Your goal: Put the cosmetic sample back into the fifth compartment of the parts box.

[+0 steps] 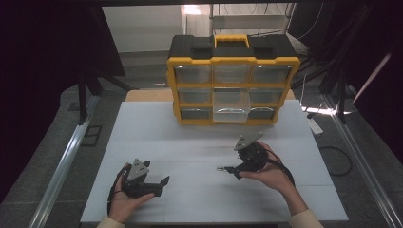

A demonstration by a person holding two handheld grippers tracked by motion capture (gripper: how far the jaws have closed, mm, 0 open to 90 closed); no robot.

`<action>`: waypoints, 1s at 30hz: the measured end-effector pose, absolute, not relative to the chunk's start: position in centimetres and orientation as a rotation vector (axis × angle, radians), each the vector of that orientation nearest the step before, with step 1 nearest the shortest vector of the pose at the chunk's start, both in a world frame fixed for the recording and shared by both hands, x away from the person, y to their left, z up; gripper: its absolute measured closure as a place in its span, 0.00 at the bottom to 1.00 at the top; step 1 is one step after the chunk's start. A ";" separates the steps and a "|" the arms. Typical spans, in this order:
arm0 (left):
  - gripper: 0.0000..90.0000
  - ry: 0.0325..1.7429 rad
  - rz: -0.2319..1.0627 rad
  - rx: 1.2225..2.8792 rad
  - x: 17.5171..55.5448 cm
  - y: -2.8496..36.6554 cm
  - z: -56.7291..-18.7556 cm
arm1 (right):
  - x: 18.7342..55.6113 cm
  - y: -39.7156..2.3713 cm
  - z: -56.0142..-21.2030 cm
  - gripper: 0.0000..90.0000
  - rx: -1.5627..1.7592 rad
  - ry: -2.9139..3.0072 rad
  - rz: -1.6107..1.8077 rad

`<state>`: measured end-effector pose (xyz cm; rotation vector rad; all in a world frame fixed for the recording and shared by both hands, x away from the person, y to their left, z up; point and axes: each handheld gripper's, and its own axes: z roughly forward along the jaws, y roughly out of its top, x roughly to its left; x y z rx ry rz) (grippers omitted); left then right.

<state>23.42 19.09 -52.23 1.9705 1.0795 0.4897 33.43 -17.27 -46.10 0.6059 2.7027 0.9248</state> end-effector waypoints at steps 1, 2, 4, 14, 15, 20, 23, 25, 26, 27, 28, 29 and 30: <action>0.09 1.082 0.491 1.970 23.4 19.1 -52.2 | 33.5 -16.9 -46.2 0.18 0.588 2.714 0.904; 0.09 1.085 0.495 1.966 23.4 19.1 -52.2 | 33.7 -16.4 -46.5 0.18 0.585 2.735 0.881; 0.09 1.085 0.493 1.966 23.4 19.1 -52.2 | 33.8 -16.1 -46.7 0.18 0.576 2.742 0.866; 0.09 1.089 0.492 1.965 23.4 19.1 -52.3 | 34.3 -14.6 -48.0 0.24 0.539 2.787 0.767; 0.09 1.088 0.494 1.966 23.3 19.1 -52.3 | 34.4 -14.5 -48.3 0.26 0.529 2.793 0.753; 0.09 1.084 0.497 1.969 23.3 19.1 -52.3 | 34.4 -14.3 -48.8 0.32 0.512 2.813 0.728; 0.09 1.084 0.498 1.969 23.3 19.0 -52.2 | 34.8 -13.9 -49.4 0.35 0.503 2.837 0.709; 0.09 1.086 0.499 1.968 23.3 19.1 -52.2 | 35.0 -13.8 -49.9 0.36 0.497 2.867 0.676; 0.09 1.088 0.497 1.967 23.3 19.1 -52.2 | 35.1 -13.7 -50.2 0.38 0.486 2.884 0.654; 0.09 1.088 0.498 1.968 23.3 19.1 -52.3 | 35.1 -13.6 -50.3 0.40 0.488 2.893 0.649; 0.09 1.088 0.499 1.968 23.2 19.1 -52.2 | 35.2 -13.6 -50.4 0.42 0.488 2.901 0.650; 0.09 1.088 0.499 1.968 23.2 19.1 -52.2 | 35.2 -13.6 -50.3 0.45 0.486 2.904 0.651; 0.09 1.086 0.500 1.968 23.2 19.0 -52.2 | 35.2 -13.6 -50.3 0.47 0.489 2.904 0.655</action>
